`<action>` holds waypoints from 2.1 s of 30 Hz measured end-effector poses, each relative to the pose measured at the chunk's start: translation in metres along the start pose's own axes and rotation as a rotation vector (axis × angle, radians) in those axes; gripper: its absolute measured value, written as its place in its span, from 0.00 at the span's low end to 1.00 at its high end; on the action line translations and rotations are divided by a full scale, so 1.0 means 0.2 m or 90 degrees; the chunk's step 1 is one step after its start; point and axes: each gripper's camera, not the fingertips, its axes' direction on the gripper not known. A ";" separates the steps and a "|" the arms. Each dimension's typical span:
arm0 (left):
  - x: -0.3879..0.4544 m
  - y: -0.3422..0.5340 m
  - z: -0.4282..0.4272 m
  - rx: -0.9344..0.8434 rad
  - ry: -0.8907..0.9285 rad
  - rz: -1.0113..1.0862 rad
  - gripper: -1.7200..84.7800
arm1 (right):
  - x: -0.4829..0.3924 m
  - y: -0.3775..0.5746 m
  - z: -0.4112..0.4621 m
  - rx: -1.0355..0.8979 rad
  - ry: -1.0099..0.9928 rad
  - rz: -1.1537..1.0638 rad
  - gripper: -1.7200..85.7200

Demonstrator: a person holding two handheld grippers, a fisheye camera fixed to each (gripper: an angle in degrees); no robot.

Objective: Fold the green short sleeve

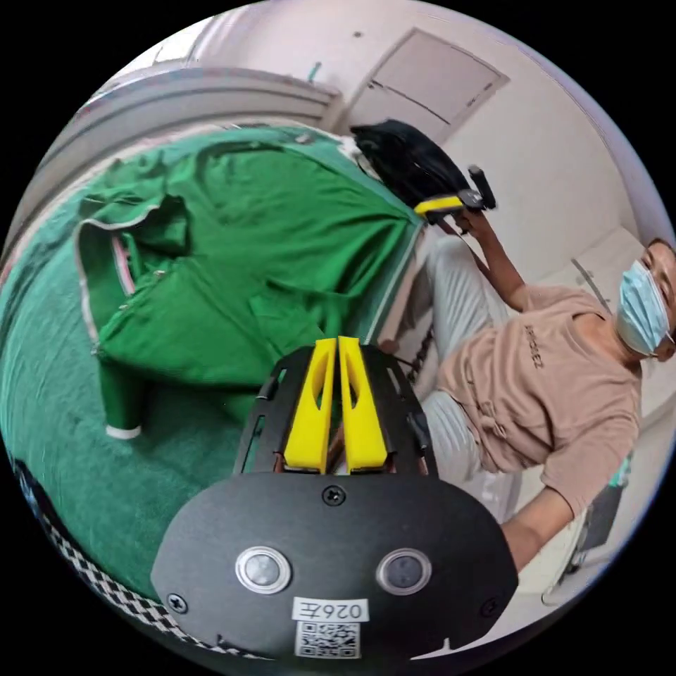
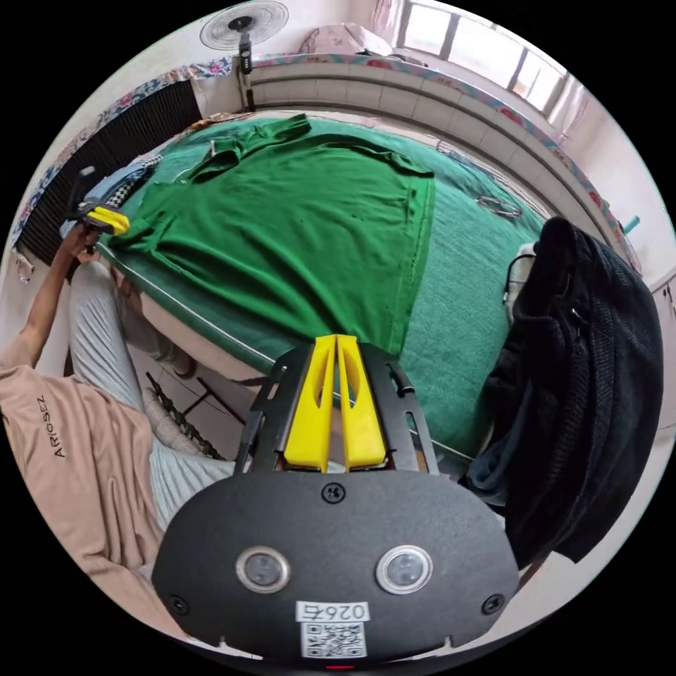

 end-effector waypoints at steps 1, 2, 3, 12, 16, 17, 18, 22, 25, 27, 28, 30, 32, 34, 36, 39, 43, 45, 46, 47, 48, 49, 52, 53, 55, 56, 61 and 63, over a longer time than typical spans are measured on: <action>0.04 -0.01 0.05 -0.051 -0.002 0.036 0.02 | -0.03 0.00 0.03 -0.018 -0.010 -0.015 0.01; 0.09 0.01 0.06 -0.066 -0.035 0.066 0.01 | -0.06 0.02 0.05 -0.019 0.011 -0.017 0.01; 0.12 0.03 0.05 -0.060 -0.056 0.079 0.01 | -0.07 0.03 0.05 -0.011 0.025 -0.016 0.01; -0.22 0.31 -0.63 0.414 -0.223 -0.045 0.02 | 0.00 0.02 -0.04 0.239 -0.092 0.024 0.01; -0.67 0.11 -0.77 0.456 -0.238 -0.157 0.18 | 0.16 -0.32 0.22 0.183 -0.082 0.070 0.01; -0.81 0.00 -0.78 0.431 -0.252 -0.201 0.20 | 0.21 -0.42 0.30 0.167 -0.069 0.090 0.01; -0.88 -0.05 -0.79 0.415 -0.261 -0.219 0.20 | 0.24 -0.48 0.35 0.158 -0.064 0.100 0.01; -1.26 -0.44 -0.79 0.328 -0.319 -0.271 0.21 | 0.47 -0.86 0.68 0.106 -0.059 0.156 0.02; -1.51 -0.68 -0.76 0.283 -0.348 -0.311 0.24 | 0.62 -1.08 0.90 0.074 -0.057 0.204 0.07; -1.65 -0.79 -0.73 0.268 -0.363 -0.339 0.27 | 0.72 -1.17 1.03 0.067 -0.097 0.237 0.09; -1.73 -0.86 -0.71 0.260 -0.371 -0.351 0.29 | 0.78 -1.22 1.12 0.063 -0.140 0.255 0.10; -1.84 -0.96 -0.66 0.240 -0.384 -0.375 0.31 | 0.85 -1.27 1.23 0.065 -0.188 0.286 0.11; -1.96 -1.07 -0.54 0.139 -0.413 -0.398 0.27 | 0.87 -1.34 1.36 0.047 -0.189 0.288 0.07; -1.91 -1.14 -0.54 0.113 -0.458 -0.331 0.16 | 0.83 -1.41 1.44 0.007 -0.167 0.235 0.03; -1.87 -1.13 -0.62 0.133 -0.515 -0.361 0.03 | 0.79 -1.46 1.47 -0.028 -0.114 0.193 0.02; -1.84 -0.93 -0.79 0.278 -0.504 -0.401 0.03 | 0.79 -1.50 1.40 -0.005 -0.032 0.178 0.01; -1.95 -0.56 -0.88 0.445 -0.409 -0.502 0.05 | 0.94 -1.48 1.29 0.071 0.046 0.253 0.01; -2.00 -0.47 -0.85 0.449 -0.391 -0.540 0.07 | 1.01 -1.47 1.31 0.086 0.062 0.288 0.01; -2.03 -0.44 -0.83 0.424 -0.372 -0.546 0.08 | 1.04 -1.47 1.33 0.081 0.046 0.303 0.02; -2.03 -0.42 -0.81 0.411 -0.367 -0.542 0.08 | 1.05 -1.45 1.35 0.085 -0.004 0.298 0.02; -2.03 -0.41 -0.80 0.409 -0.373 -0.539 0.08 | 1.05 -1.43 1.34 0.094 -0.035 0.295 0.03; -2.00 -0.41 -0.80 0.409 -0.396 -0.531 0.08 | 1.03 -1.39 1.34 0.117 -0.098 0.285 0.05; -1.92 -0.47 -0.79 0.402 -0.465 -0.486 0.09 | 0.90 -1.27 1.36 0.103 -0.180 0.236 0.08; -1.89 -0.52 -0.78 0.390 -0.469 -0.458 0.12 | 0.84 -1.23 1.39 0.075 -0.179 0.227 0.11; -1.90 -0.62 -0.74 0.367 -0.427 -0.435 0.20 | 0.77 -1.19 1.46 0.044 -0.183 0.224 0.14; -1.92 -0.68 -0.71 0.349 -0.391 -0.436 0.26 | 0.74 -1.19 1.50 0.032 -0.195 0.223 0.15; -1.91 -0.89 -0.62 0.231 -0.520 -0.481 0.25 | 0.66 -1.30 1.53 0.003 -0.110 0.189 0.01; -1.89 -0.92 -0.60 0.224 -0.535 -0.475 0.23 | 0.68 -1.32 1.45 0.024 -0.051 0.203 0.01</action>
